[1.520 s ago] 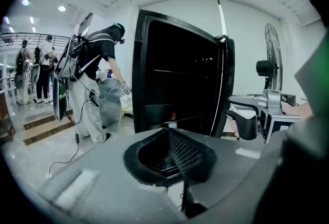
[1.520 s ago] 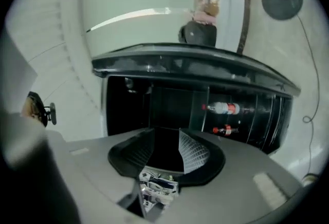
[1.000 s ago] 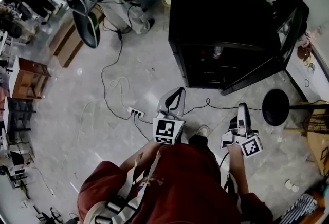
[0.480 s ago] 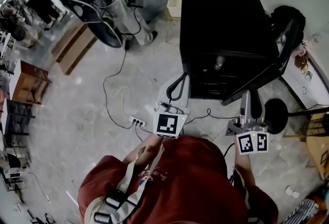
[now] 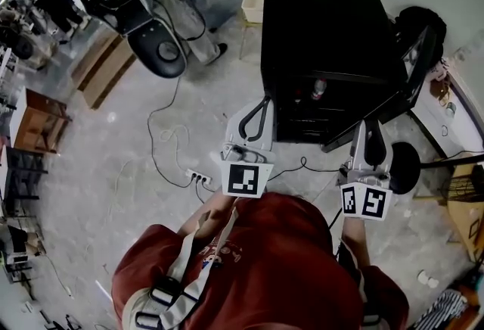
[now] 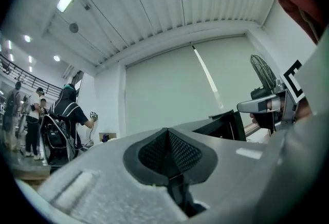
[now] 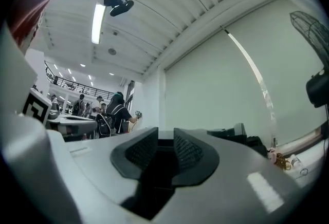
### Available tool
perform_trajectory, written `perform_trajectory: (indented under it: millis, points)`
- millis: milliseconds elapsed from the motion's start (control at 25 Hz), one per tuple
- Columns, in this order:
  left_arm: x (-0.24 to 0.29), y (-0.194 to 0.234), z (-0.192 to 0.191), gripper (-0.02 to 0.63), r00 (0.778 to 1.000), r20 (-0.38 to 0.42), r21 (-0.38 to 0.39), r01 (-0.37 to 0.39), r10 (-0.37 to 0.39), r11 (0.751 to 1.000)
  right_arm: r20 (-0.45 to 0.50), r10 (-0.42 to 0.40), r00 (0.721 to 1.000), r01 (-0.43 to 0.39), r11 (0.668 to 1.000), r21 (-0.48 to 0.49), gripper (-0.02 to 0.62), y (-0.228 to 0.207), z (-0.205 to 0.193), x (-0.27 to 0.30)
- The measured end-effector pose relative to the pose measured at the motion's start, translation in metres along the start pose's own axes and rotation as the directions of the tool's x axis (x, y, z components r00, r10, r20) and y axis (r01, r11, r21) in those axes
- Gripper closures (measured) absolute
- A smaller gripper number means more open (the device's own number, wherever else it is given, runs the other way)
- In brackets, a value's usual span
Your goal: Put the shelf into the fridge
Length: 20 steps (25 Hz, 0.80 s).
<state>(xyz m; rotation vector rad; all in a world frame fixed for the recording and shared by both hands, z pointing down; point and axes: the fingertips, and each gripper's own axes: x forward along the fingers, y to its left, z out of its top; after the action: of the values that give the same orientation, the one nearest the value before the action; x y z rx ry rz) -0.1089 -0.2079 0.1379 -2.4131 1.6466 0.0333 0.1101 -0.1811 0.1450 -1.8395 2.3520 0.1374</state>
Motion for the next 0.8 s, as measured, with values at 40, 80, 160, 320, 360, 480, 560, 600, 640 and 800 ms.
perform_trajectory:
  millis: [40,80,160,320,360,480,560,600,640,800]
  points:
    - [0.0,-0.001,0.0,0.6,1.0,-0.003,-0.003,0.001,-0.001,1.0,0.002,-0.003,1.0,0.003,1.0,0.012,0.512,-0.001,-0.001,0.0]
    - [-0.001,-0.001,0.0,0.6,1.0,-0.004,-0.005,0.003,-0.003,1.0,0.004,-0.005,1.0,0.005,1.0,0.021,0.522,-0.001,-0.001,0.0]
    - [-0.001,-0.002,0.001,0.6,1.0,-0.002,-0.014,0.006,-0.006,1.0,0.006,-0.005,1.0,0.005,1.0,0.028,0.542,0.0,-0.001,0.001]
    - [-0.003,-0.003,0.0,0.6,1.0,-0.007,-0.031,0.007,-0.007,1.0,0.0,-0.008,1.0,0.008,1.0,0.021,0.586,0.002,-0.003,0.001]
    - [-0.003,-0.003,0.0,0.6,1.0,-0.009,-0.032,0.007,-0.007,0.999,-0.009,-0.007,1.0,0.007,1.0,0.015,0.598,0.003,-0.005,0.001]
    - [-0.003,-0.005,-0.002,0.6,1.0,-0.014,-0.029,0.008,-0.008,1.0,-0.048,-0.001,0.999,0.001,1.0,-0.015,0.598,0.003,-0.012,0.0]
    - [-0.005,-0.006,-0.005,0.6,1.0,-0.02,-0.033,0.006,-0.007,0.999,-0.072,-0.003,0.997,0.002,1.0,-0.025,0.598,0.004,-0.018,0.0]
    - [-0.006,-0.006,-0.007,0.6,1.0,-0.025,-0.036,0.005,-0.006,0.999,-0.084,-0.005,0.996,0.002,1.0,-0.028,0.598,0.004,-0.021,-0.001]
    - [-0.007,-0.006,-0.009,0.6,1.0,-0.029,-0.04,0.004,-0.006,0.999,-0.094,-0.004,0.996,0.001,0.999,-0.034,0.598,0.005,-0.024,-0.002]
    - [-0.01,-0.005,-0.012,0.6,0.999,-0.034,-0.046,-0.001,-0.001,0.999,-0.115,0.007,0.993,-0.013,0.999,-0.044,0.598,0.01,-0.029,-0.004]
